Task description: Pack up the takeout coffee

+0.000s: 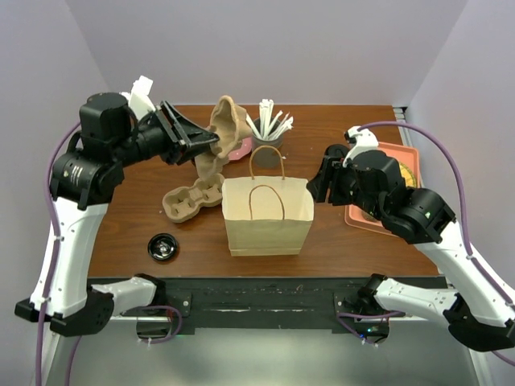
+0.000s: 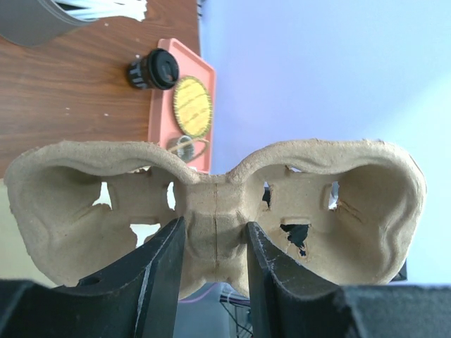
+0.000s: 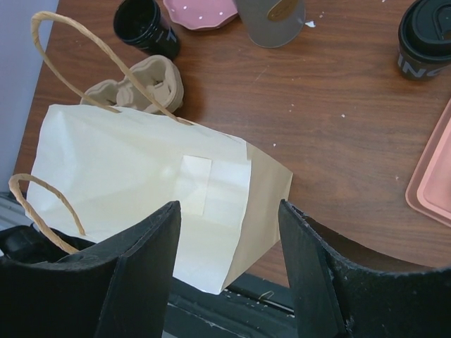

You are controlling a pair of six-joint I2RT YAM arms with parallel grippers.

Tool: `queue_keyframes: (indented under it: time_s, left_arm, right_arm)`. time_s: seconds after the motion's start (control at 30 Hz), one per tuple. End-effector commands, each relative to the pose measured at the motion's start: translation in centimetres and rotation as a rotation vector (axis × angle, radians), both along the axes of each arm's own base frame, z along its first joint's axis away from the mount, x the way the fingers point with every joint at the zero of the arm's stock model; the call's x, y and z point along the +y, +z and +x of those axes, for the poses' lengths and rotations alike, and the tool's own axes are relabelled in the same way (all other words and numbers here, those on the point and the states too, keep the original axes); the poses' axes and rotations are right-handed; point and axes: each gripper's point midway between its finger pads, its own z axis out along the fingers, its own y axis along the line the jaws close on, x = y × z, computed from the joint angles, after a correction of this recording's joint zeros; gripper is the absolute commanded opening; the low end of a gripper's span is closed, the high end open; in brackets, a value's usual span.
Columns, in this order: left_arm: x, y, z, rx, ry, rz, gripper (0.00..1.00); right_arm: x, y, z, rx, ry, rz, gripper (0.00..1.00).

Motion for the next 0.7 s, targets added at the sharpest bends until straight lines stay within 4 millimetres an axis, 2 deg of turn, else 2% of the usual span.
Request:
queue_keyframes:
  time_s: [0.0,0.03,0.07,0.1,0.13,0.17,0.23,0.37,0.5,0.67]
  left_arm:
    - [-1.6,1.7,-2.4,-0.013,-0.098,-0.15,0.23]
    - [-1.8,0.6,-2.2,0.013,-0.097,-0.15,0.23]
    - [-2.0,0.8,-2.1,0.001,-0.096,-0.161,0.23]
    - [-2.3,0.8,-2.5,0.007,-0.106,-0.172,0.23]
    - [-2.5,0.4,-2.3,0.014,-0.102,-0.17,0.23]
    - [-2.8,0.4,-2.3,0.012,-0.109,-0.174,0.23]
    - [-4.0,0.1,-2.6,0.026,-0.135,-0.176,0.23]
    - [-6.3,-0.9,-2.9,0.051,-0.176,-0.166,0.23]
    - [-7.6,-2.0,-2.9,0.062,-0.189,-0.152,0.23]
    - [-7.7,-2.5,-2.6,0.064,-0.178,-0.142,0.22]
  right_arm:
    - [2.3,1.7,-0.7,-0.048,0.141,0.076,0.62]
    - [3.4,2.1,-1.3,-0.056,0.222,0.094,0.63]
    - [4.7,2.9,-1.6,-0.104,0.314,0.108,0.63]
    - [5.6,3.4,-2.4,-0.121,0.397,0.122,0.64]
    - [6.7,3.9,-4.0,-0.122,0.51,0.157,0.65]
    - [7.4,4.4,-4.3,-0.154,0.562,0.177,0.65]
    - [8.2,5.0,-5.8,-0.187,0.661,0.218,0.66]
    - [8.9,5.6,-6.6,-0.264,0.769,0.224,0.68]
    - [9.9,4.7,-6.3,-0.284,0.84,0.176,0.7]
    - [10.9,4.2,-4.9,-0.32,0.864,0.123,0.7]
